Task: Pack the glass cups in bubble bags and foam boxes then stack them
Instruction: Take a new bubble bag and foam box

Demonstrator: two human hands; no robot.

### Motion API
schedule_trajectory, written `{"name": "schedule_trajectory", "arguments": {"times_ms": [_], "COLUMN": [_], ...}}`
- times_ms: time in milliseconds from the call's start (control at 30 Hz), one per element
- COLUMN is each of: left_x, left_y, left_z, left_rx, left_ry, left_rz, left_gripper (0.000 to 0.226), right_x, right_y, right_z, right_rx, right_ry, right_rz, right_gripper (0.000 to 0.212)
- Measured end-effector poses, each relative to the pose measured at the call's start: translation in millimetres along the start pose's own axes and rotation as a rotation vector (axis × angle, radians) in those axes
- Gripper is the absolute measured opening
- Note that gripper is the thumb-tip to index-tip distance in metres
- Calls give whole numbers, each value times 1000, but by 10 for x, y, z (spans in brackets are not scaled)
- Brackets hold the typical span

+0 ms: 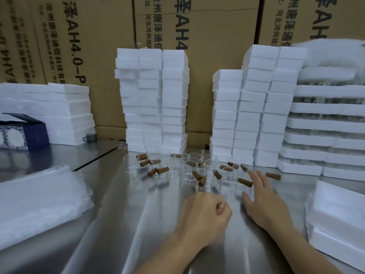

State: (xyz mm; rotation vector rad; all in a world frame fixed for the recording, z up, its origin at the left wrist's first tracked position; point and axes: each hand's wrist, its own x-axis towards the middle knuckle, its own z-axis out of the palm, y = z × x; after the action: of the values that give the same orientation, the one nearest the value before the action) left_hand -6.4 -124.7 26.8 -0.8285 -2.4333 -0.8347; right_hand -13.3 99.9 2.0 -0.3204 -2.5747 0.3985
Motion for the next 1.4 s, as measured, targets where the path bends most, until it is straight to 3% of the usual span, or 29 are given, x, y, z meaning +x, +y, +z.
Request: {"name": "schedule_trajectory", "arguments": {"times_ms": [67,133,233,300,367,467,600,700,900,1033,1200,1333,1400], "left_x": [15,21,-76,-216,-433,-701,-660,-460,274,575,372,146,135], "left_y": [-148,-477,-1300,-1873,-2352,-2700,-2652,-2388,-1221,-325,168,119,26], "left_z": [-366,-888,-1855,-2313,-2428,-2230,-2289,-2492,-2539,-1862,-351,357,445], "left_rx": [37,-20,213,456,632,617,555,551,374,201,184,289,265], "left_ry": [162,428,613,493,183,-208,-227,-143,32,-147,-398,-609,-614], "left_rz": [10,-79,-279,-496,-734,-902,-882,-863,-525,-246,-179,-105,-92], "left_gripper": [43,36,14,27,56,72,61,54,56,52,42,67,72], "right_x": [37,32,72,141,283,468,525,404,57,-6,19,36,26], "right_y": [22,68,129,268,515,778,874,720,200,115,129,141,149], "right_z": [33,60,65,139,317,563,639,474,-49,-125,-103,-21,9], "right_rx": [11,2,29,-7,2,-3,9,38,-92,-109,-11,20,37], "right_ry": [-57,-74,-91,-102,-130,-165,-188,-189,-121,-103,-66,-30,-3], "right_rz": [42,41,72,85,141,155,151,125,71,66,76,42,13], "right_gripper": [75,76,77,77,78,81,81,79,72,67,68,67,61]}}
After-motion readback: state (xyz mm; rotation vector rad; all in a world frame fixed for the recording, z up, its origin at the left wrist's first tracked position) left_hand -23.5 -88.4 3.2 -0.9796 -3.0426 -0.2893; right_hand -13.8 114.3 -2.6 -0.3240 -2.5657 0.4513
